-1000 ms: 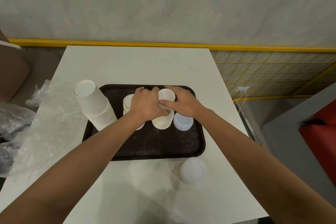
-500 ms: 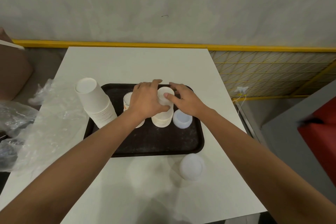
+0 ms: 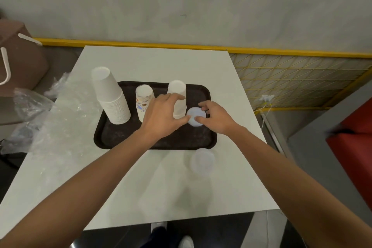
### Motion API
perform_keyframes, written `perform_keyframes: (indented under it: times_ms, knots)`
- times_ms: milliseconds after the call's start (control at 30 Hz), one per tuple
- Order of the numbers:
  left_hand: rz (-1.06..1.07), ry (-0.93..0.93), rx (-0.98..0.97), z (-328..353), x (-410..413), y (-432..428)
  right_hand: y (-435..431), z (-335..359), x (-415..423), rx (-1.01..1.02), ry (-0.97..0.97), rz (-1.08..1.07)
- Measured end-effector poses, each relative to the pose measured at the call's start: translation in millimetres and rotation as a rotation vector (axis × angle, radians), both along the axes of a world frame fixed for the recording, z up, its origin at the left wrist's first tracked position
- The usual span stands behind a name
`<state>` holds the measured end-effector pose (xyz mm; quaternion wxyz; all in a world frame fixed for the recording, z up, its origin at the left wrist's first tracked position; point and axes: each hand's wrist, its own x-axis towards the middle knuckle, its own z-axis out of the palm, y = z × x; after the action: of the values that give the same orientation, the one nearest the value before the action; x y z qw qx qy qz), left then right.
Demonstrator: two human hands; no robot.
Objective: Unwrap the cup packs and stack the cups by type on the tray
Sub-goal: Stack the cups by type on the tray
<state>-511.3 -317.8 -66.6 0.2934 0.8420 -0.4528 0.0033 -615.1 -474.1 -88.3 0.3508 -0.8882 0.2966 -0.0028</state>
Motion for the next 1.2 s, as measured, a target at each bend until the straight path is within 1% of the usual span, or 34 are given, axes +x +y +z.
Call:
perform_keyframes:
  times_ms: [67, 133, 233, 300, 433, 567, 733, 800, 900, 967, 1067, 1200]
  knots:
    - [-0.012, 0.070, 0.016, -10.4, -16.8, 8.1, 3.6, -7.4, -14.2, 0.021, 0.092, -0.004]
    - [-0.019, 0.154, 0.073, -25.3, -32.1, 13.8, 7.9, -15.3, -29.1, 0.038, 0.178, 0.001]
    - [-0.003, 0.305, 0.183, -49.8, -51.8, 16.6, 13.6, -29.2, -50.0, 0.093, 0.244, -0.014]
    - [0.021, 0.362, 0.214, -63.5, -62.8, 16.7, 16.6, -38.2, -61.5, 0.119, 0.275, -0.032]
    - [0.049, 0.416, 0.246, -80.2, -79.9, 15.8, 21.3, -50.8, -77.0, 0.140, 0.297, -0.075]
    - [0.082, 0.473, 0.313, -91.4, -90.3, 12.4, 28.3, -66.9, -87.2, 0.218, 0.331, -0.116]
    - [0.153, 0.672, 0.365, -103.5, -93.6, 6.9, 37.2, -81.6, -90.9, 0.337, 0.292, -0.164]
    - [0.204, 0.789, 0.335, -108.4, -93.5, 5.8, 38.6, -86.6, -91.9, 0.385, 0.261, -0.194]
    - [0.302, 1.048, 0.199, -114.4, -97.5, 6.0, 41.1, -90.2, -94.0, 0.488, 0.198, -0.257]
    - [0.335, 1.188, 0.123, -114.7, -100.1, 6.4, 42.0, -91.6, -95.1, 0.567, 0.164, -0.301]
    - [0.330, 1.298, 0.075, -112.7, -99.3, 7.9, 40.7, -92.7, -96.6, 0.692, 0.132, -0.349]
    - [0.323, 1.373, 0.003, -108.8, -94.4, 11.1, 39.0, -88.8, -94.0, 0.743, 0.057, -0.344]
